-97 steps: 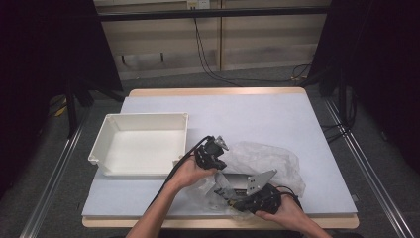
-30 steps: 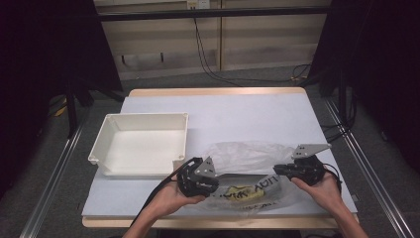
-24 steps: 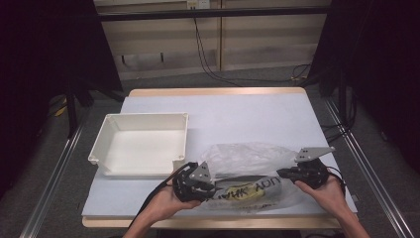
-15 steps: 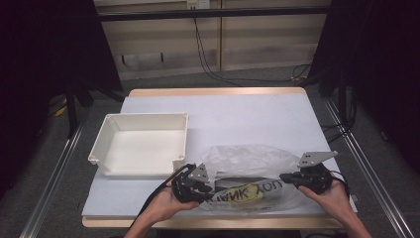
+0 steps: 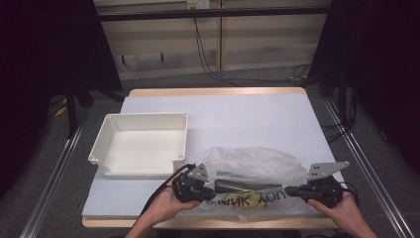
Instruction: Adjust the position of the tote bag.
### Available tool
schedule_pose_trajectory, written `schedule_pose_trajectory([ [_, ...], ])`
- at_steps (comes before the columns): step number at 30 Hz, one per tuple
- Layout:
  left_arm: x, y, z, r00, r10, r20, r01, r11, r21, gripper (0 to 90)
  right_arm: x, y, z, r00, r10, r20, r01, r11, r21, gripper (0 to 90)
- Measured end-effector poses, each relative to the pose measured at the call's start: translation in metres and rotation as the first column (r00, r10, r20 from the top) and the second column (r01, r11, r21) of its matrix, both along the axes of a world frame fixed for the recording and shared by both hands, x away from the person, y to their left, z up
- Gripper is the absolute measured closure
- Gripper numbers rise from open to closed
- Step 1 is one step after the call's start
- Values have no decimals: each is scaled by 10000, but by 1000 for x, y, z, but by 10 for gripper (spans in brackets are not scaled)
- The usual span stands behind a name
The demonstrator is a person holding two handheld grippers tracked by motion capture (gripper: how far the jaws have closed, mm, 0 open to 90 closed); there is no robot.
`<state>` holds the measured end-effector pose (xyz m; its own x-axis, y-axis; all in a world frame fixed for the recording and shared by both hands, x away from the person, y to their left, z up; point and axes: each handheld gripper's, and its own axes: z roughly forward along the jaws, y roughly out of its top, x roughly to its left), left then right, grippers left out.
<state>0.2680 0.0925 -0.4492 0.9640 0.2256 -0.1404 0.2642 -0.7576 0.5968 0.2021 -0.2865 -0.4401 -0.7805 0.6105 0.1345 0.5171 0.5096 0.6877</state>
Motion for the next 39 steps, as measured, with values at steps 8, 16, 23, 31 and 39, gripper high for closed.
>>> schedule_pose_trajectory([
  [8,0,0,-7,9999,2,-107,0,9999,173,900,-5,1,-19,9969,236,-754,-261,9992,-317,900],
  [16,-4,2,-11,9999,-126,87,121,9985,542,900,-11,1,-28,9937,501,-1001,-568,9962,-657,900],
  [23,6,13,-14,9995,296,65,-298,9986,448,900,-5,-14,-31,9952,-319,-927,289,9990,-339,900],
  [31,4,17,-14,9985,538,92,-540,9982,264,900,-6,-20,-31,9965,-707,-438,690,9968,-395,900],
  [39,1,16,4,9985,413,349,-404,9988,-270,900,-10,-9,-7,9991,-167,381,145,9981,591,900],
])
